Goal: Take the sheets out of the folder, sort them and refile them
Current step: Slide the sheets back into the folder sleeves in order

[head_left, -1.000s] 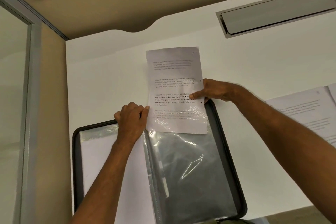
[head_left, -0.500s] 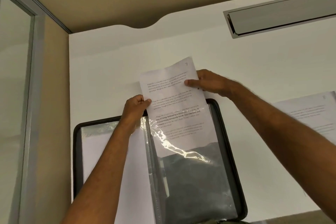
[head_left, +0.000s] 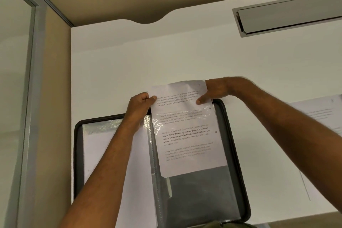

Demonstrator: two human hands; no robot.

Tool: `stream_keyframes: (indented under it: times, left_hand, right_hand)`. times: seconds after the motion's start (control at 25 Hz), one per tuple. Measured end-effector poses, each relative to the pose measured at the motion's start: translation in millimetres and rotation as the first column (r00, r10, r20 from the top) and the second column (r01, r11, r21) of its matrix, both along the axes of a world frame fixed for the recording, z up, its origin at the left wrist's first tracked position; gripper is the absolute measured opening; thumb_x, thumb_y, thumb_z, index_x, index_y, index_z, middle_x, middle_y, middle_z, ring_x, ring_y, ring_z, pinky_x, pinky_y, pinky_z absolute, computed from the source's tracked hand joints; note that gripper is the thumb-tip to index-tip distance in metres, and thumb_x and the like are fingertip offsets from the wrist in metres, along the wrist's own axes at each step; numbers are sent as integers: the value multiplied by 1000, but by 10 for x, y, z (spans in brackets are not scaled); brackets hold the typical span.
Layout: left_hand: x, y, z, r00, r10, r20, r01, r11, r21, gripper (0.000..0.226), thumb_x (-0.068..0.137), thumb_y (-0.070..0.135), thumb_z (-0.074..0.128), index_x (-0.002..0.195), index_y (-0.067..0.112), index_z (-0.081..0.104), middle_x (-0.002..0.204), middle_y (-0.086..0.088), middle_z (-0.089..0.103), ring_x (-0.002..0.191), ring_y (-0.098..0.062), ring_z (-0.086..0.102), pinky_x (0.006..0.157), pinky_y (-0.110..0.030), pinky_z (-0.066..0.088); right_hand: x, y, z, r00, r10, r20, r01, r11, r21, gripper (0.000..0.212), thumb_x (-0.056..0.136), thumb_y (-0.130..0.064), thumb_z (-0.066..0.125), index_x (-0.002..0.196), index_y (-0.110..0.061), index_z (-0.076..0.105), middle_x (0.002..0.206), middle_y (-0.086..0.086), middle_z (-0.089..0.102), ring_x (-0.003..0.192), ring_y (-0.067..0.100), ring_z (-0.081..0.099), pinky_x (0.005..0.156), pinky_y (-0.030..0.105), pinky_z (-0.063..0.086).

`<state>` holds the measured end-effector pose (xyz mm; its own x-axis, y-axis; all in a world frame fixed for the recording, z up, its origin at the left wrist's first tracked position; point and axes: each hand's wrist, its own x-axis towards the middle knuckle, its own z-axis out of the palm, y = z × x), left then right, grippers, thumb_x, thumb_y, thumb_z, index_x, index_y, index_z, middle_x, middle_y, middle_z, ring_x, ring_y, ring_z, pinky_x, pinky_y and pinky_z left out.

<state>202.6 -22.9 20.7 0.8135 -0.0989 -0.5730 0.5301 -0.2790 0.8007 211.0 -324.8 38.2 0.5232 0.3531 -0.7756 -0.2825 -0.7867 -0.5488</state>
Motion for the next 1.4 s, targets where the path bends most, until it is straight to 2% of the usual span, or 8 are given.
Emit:
stream_keyframes:
  times: [0.08, 0.28, 0.48, 0.76, 0.92, 1.04, 1.16, 1.4]
  left_hand:
    - [5, 31, -12, 999, -38, -2, 38, 999, 19, 22, 96, 19, 71, 85, 3, 61, 86, -12, 62, 79, -20, 56, 75, -31, 46]
    - [6, 131, -63, 973, -231, -11, 231, 971, 64, 44, 88, 36, 76, 91, -6, 64, 87, -21, 67, 80, -22, 59, 79, -36, 46]
    - [-22, 148, -7, 978, -207, -15, 207, 978, 5, 18, 99, 13, 67, 116, 12, 72, 112, -6, 78, 103, -17, 74, 91, -27, 57]
    - [-18, 185, -57, 979, -203, 18, 203, 979, 14, 23, 96, 12, 71, 118, 15, 66, 100, 2, 74, 86, -12, 67, 85, -31, 56]
    - [-35, 193, -69, 962, -262, 72, 258, 965, 54, 11, 93, 14, 74, 103, 17, 75, 90, 9, 70, 77, -3, 57, 81, -22, 47]
    - [-50, 198, -45, 936, -343, 75, 339, 939, 64, 4, 90, 19, 77, 93, 22, 79, 91, 10, 73, 82, -7, 58, 84, -28, 47]
    - [-51, 202, -51, 883, -459, 96, 439, 881, 177, 13, 77, 44, 84, 84, 35, 79, 98, 8, 68, 90, -7, 60, 95, -43, 47]
    - [-28, 232, -53, 814, -576, 77, 536, 796, 282, 10, 77, 50, 84, 80, 44, 77, 107, 18, 61, 113, -9, 53, 114, -50, 30]
  right_hand:
    - [33, 23, 2, 1000, 14, 11, -13, 998, -58, 60, 74, -58, 82, 116, -17, 70, 110, 4, 77, 106, 26, 72, 103, 44, 54]
    - [266, 208, 124, 952, -183, 247, 158, 980, 118, 18, 96, -29, 73, 111, -20, 77, 102, -9, 71, 101, 13, 65, 92, 32, 49]
    - [403, 450, 109, 959, 41, 280, -33, 999, -36, 13, 99, -27, 67, 108, -23, 75, 91, -18, 65, 97, 11, 62, 87, 28, 46]
    - [456, 625, 86, 954, 268, 133, -256, 961, -101, 11, 97, -27, 71, 87, -29, 74, 88, -12, 71, 89, 12, 65, 92, 35, 53]
    - [392, 786, 116, 916, 390, 91, -371, 912, -174, 6, 95, -26, 75, 99, -22, 78, 86, -15, 70, 86, 11, 62, 86, 31, 50]
    - [343, 907, 108, 871, 491, 18, -473, 847, -241, 27, 91, -29, 79, 116, -19, 75, 103, -3, 74, 84, 12, 64, 86, 32, 48]
    - [277, 995, 98, 834, 549, -50, -540, 797, -271, 27, 86, -31, 84, 110, -24, 74, 87, -3, 71, 72, 10, 62, 84, 31, 49]
    - [83, 1110, 75, 753, 646, -126, -645, 686, -335, 30, 83, -35, 86, 105, -19, 73, 80, 0, 67, 67, 14, 56, 65, 27, 43]
